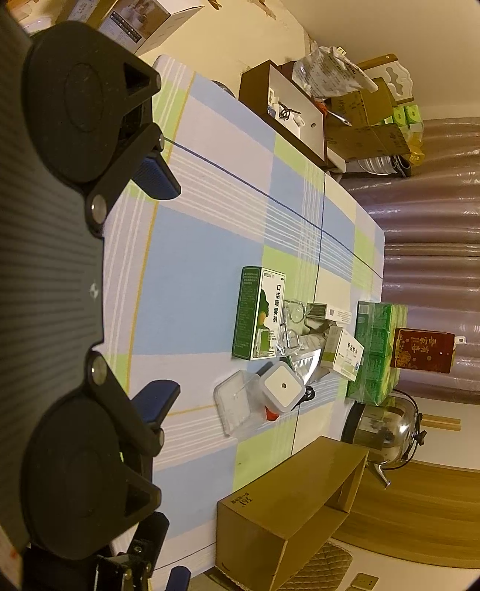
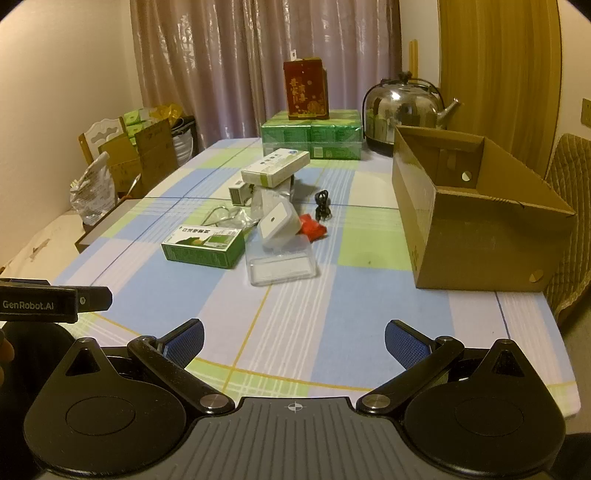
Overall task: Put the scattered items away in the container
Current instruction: 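Move both tools toward the clear plastic box and green medicine box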
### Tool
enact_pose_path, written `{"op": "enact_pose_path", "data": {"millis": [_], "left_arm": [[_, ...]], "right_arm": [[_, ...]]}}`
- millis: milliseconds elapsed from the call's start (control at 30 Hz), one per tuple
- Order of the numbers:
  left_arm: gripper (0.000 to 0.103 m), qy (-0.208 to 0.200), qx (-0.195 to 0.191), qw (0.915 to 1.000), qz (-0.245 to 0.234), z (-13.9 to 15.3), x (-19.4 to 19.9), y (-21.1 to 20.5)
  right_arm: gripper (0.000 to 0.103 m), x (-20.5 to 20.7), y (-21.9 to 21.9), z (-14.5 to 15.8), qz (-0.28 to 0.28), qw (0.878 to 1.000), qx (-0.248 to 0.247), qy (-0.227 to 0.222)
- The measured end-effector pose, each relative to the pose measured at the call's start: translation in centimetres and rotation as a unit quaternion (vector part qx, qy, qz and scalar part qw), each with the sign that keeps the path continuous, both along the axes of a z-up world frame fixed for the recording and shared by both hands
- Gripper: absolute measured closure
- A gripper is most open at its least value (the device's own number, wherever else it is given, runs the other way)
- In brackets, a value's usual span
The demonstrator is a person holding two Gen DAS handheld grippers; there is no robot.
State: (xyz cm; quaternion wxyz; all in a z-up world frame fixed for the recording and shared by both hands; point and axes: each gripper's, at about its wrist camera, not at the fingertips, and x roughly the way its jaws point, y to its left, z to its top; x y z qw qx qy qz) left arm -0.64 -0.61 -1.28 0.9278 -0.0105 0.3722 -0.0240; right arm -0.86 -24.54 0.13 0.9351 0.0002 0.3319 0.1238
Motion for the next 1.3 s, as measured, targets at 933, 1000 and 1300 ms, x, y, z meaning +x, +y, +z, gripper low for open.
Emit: {"op": "enact_pose_path", "data": {"millis": [933,1000,1300], "left_arm": [[0.001,0.009,0.010,0.9998,-0.013,-0.5,0.6,0.0],[0.001,0.009,0.012,0.9998,-0.016,-0.5,0.8,0.1],[0.001,0.003,0.023,0.9994,-0.025,0.0,3.4,0.9]], "right_arm": [[0.002,1.6,0.1,-0.6,0.024,1.000,0.007,-0.004],[0.002,2.1,0.2,-0.6,0.027,1.000,0.005,-0.009],[0.002,5.9,1.4,-1.3,0.075,0.997,-0.019,-0.008]]}}
